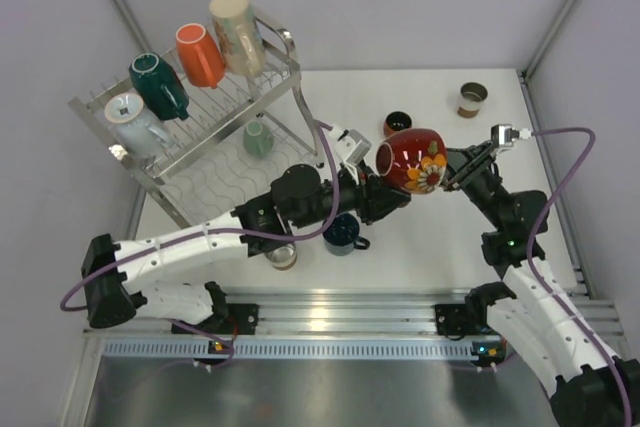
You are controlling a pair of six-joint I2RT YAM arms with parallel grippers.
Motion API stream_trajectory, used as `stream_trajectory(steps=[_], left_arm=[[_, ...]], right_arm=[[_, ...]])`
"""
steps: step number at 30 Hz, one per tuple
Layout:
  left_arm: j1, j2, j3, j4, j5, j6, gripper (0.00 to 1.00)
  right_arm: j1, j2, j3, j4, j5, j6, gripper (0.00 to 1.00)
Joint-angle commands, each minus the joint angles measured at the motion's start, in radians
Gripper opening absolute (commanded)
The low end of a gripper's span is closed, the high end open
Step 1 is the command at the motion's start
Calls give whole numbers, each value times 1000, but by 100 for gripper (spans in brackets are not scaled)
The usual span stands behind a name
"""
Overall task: Load the cups into the dish rack
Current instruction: Pass the cup from the right arm to the left, then place the cup upside down on the dish rack
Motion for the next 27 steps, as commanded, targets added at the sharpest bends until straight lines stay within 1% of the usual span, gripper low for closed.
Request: stream_trajectory(steps=[1, 2, 3, 4, 5, 6, 7, 8, 9, 10, 11, 13, 14, 15, 16, 19, 20, 22, 23, 27], left_arm=[[10, -106, 11, 1, -162, 80, 0], [10, -115, 13, -27, -207, 86, 0], [10, -126, 16, -105, -232, 94, 0], [10, -137, 17, -143, -263, 108, 0], [10, -142, 16, -179, -289, 114, 0], [10, -149, 11, -217, -353, 117, 0], [10, -166, 0, -272, -385, 119, 0], [10, -172, -4, -315, -415, 117, 0], [10, -175, -6, -340, -476, 117, 0], [10, -180, -9, -401, -502, 114, 0], [10, -180, -10, -426, -533, 110, 0], [10, -186, -21, -499, -617, 84, 0], [10, -186, -24, -524, -649, 70, 0], [12, -185, -24, -565, -689, 26, 0], [12, -180, -24, -597, -770, 13, 0], [29, -148, -23, -690, -847, -10, 0], [48, -125, -21, -728, -854, -19, 0], [79, -105, -21, -754, -844, -65, 0], [117, -94, -21, -765, -823, -84, 0], [183, -65, -30, -805, -809, -183, 0]], right_arm=[[-18, -65, 24, -144, 48, -90, 56], [-29, -77, 30, -191, 60, -130, 60], [-34, -89, 43, -238, 69, -151, 68], [-41, -118, 49, -348, 98, -190, 72], [-46, -132, 54, -392, 114, -207, 76], [-47, -148, 61, -435, 129, -221, 81], [-51, -172, 66, -493, 141, -233, 84], [-57, -184, 70, -527, 169, -254, 90], [-58, -195, 84, -553, 183, -265, 92], [-63, -212, 92, -574, 207, -282, 94], [-64, -221, 99, -608, 216, -291, 96], [-66, -237, 130, -643, 239, -319, 99], [-66, -240, 141, -662, 246, -329, 99], [-64, -244, 162, -697, 252, -339, 99], [-64, -252, 170, -710, 255, -351, 99], [-64, -270, 185, -723, 272, -360, 99], [-66, -273, 187, -723, 270, -362, 99], [-64, -281, 190, -723, 270, -368, 99], [-64, -283, 195, -751, 272, -371, 99], [-64, -295, 230, -794, 279, -411, 99]])
